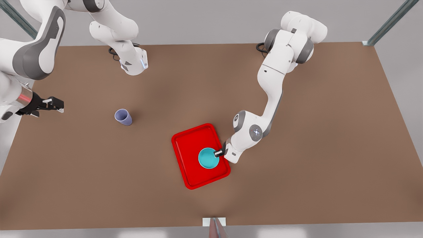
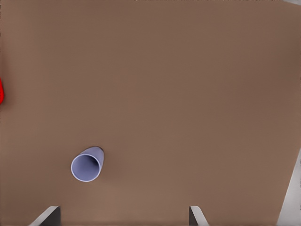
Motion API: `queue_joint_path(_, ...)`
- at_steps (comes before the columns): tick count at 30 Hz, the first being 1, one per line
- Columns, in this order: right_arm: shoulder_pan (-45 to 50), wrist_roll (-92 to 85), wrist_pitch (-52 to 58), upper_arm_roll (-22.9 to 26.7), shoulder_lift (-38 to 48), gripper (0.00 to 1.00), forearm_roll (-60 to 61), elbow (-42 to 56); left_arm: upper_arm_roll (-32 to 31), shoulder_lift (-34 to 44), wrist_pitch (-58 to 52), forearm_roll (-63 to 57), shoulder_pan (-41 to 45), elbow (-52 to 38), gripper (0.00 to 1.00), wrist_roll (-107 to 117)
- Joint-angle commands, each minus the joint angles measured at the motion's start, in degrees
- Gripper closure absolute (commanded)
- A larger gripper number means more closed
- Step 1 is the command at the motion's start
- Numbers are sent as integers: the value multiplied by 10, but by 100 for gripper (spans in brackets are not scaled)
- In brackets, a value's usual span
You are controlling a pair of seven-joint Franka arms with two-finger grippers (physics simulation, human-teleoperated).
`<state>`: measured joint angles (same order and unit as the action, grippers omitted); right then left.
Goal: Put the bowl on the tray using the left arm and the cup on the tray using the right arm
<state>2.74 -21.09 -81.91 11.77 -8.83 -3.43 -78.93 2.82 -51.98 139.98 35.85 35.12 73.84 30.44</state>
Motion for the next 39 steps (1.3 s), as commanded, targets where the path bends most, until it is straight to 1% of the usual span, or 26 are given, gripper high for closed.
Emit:
queue_joint_path(1, -1, 0, 0, 0, 0, 0, 1, 0, 1, -2, 1, 37, 0, 0, 28, -6)
queue_joint_path(2, -1, 0, 0, 0, 0, 0, 0, 0, 1, -2, 2, 38, 0, 0, 0, -16)
queue_joint_path(6, -1, -1, 1, 0, 0, 0, 0, 0, 3, 1, 1, 37, 0, 0, 0, -16)
queue_joint_path(8, -1, -1, 0, 1, -1, 0, 1, 0, 22, 16, -10, 32, -1, -1, 0, -29)
queue_joint_path(9, -1, 0, 0, 3, -13, 0, 4, 0, 32, 30, -51, 10, -4, -1, 0, -29)
queue_joint_path(10, -1, 0, 2, 6, -14, 0, 6, -2, 64, 48, -84, 2, -5, -1, 0, -29)
queue_joint_path(11, -1, 0, 2, 6, -14, 0, 7, -5, 96, 65, -138, -39, -5, 1, 0, -42)
queue_joint_path(12, 0, 1, -9, 5, -4, 0, 9, -42, 138, 91, -220, -68, -5, 7, 0, -84)
queue_joint_path(13, 1, 6, -82, 5, 28, 0, 28, -147, 203, 113, -328, -70, -4, 7, 0, -187)
queue_joint_path(14, 4, 8, -157, -1, 40, 0, 59, -232, 272, 132, -382, -82, -4, 7, 0, -262)
queue_joint_path(15, 6, 8, -192, -18, 38, 0, 60, -266, 322, 155, -425, -121, -4, 5, 0, -332)
queue_joint_path(16, 6, 8, -212, -24, 36, 0, 60, -284, 348, 170, -445, -129, -4, 3, 0, -368)
queue_joint_path(17, 6, 8, -232, -36, 37, 0, 60, -312, 361, 216, -458, -160, -10, 7, 0, -375)
queue_joint_path(18, 6, 11, -250, -46, 54, 0, 59, -344, 315, 257, -465, -212, -48, 9, 0, -373)
queue_joint_path(19, 5, 36, -278, -63, 84, 0, 59, -394, 172, 310, -473, -299, -156, 9, 0, -373)
queue_joint_path(20, 3, 45, -297, -75, 95, 0, 59, -420, 70, 334, -478, -357, -233, 9, 0, -371)
queue_joint_path(21, -1, 45, -314, -74, 84, 0, 58, -425, 58, 358, -478, -358, -250, 10, 0, -372)
queue_joint_path(22, -12, 44, -337, -74, 67, 0, 56, -430, 48, 390, -473, -361, -256, 42, 0, -372)
queue_joint_path(23, -15, 40, -338, -68, 57, 0, 52, -427, 48, 404, -474, -372, -256, 54, 0, -372)
queue_joint_path(25, -16, 40, -335, -67, 60, 0, 51, -435, 55, 398, -487, -377, -256, 50, 0, -378)
queue_joint_path(26, -18, 40, -338, -67, 74, 0, 51, -454, 55, 391, -500, -377, -256, 50, 0, -376)
queue_joint_path(30, -21, 42, -353, -68, 67, 0, 48, -480, 55, 383, -500, -376, -256, 50, 0, -371)
queue_joint_path(37, -17, 45, -355, -69, 66, 0, 48, -490, 55, 362, -499, -374, -256, 49, 0, -371)
queue_joint_path(39, -19, 45, -397, -69, 71, 0, 48, -531, 55, 355, -497, -374, -256, 49, 0, -371)
